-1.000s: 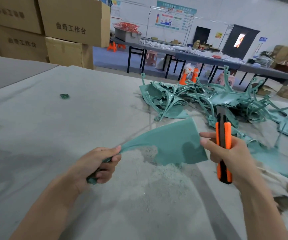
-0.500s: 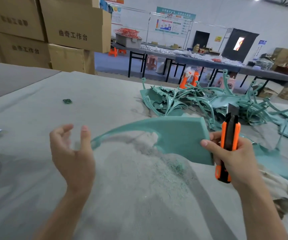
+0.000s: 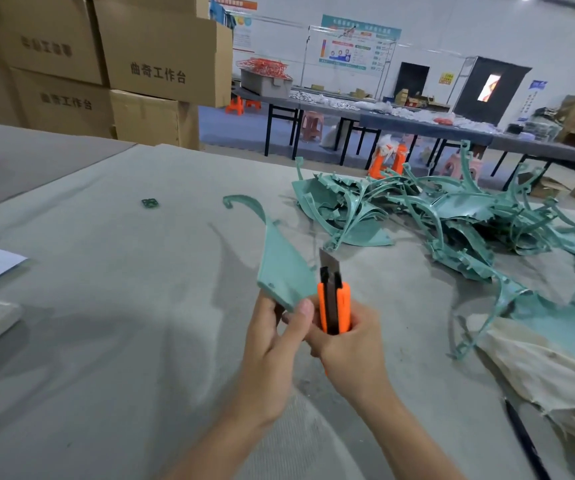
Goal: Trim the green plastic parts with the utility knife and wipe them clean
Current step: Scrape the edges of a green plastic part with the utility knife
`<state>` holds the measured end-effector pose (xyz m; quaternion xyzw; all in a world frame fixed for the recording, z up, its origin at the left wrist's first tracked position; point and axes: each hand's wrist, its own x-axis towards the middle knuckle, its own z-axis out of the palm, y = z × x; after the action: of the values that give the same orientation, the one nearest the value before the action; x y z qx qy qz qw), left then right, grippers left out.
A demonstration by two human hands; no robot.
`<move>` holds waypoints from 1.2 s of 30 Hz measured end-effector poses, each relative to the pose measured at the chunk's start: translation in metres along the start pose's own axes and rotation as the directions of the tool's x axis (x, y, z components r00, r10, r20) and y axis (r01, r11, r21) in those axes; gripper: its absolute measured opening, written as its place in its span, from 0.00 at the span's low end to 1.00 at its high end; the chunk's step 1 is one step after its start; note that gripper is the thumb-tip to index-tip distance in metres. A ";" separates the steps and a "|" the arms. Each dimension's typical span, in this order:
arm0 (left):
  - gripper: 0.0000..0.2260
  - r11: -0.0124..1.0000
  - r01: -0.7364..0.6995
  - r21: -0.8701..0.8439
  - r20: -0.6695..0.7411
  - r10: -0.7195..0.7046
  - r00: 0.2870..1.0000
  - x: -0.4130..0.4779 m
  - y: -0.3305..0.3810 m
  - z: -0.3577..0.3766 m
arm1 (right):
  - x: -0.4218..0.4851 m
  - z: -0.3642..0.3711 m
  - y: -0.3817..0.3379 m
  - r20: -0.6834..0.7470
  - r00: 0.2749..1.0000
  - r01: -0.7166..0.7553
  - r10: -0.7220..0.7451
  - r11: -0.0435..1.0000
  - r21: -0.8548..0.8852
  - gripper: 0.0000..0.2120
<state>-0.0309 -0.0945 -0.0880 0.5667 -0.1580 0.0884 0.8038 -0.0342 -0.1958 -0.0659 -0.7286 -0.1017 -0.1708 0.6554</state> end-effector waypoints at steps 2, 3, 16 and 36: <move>0.14 0.997 0.051 -0.056 -0.083 -0.055 0.995 0.002 0.003 0.000 | -0.001 0.004 -0.001 0.013 1.000 0.022 -0.022 0.998 -0.067 0.09; 0.13 0.994 0.072 -0.079 -0.128 -0.082 0.988 0.004 0.004 0.001 | -0.001 0.005 0.000 0.023 1.000 0.016 -0.015 0.997 -0.078 0.06; 0.11 0.604 -0.063 0.795 -0.283 0.461 0.841 0.017 0.013 -0.029 | -0.004 -0.015 -0.004 0.165 0.985 0.093 -0.048 0.956 -0.280 0.24; 0.31 0.356 -0.037 0.934 -0.075 0.296 0.952 0.011 0.013 -0.023 | -0.018 -0.025 0.005 0.292 0.942 0.308 -0.166 0.772 -0.556 0.19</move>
<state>-0.0212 -0.0692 -0.0793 0.8842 -0.0442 0.3081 0.3484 -0.0522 -0.2196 -0.0752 -0.8926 -0.2085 -0.1917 0.3509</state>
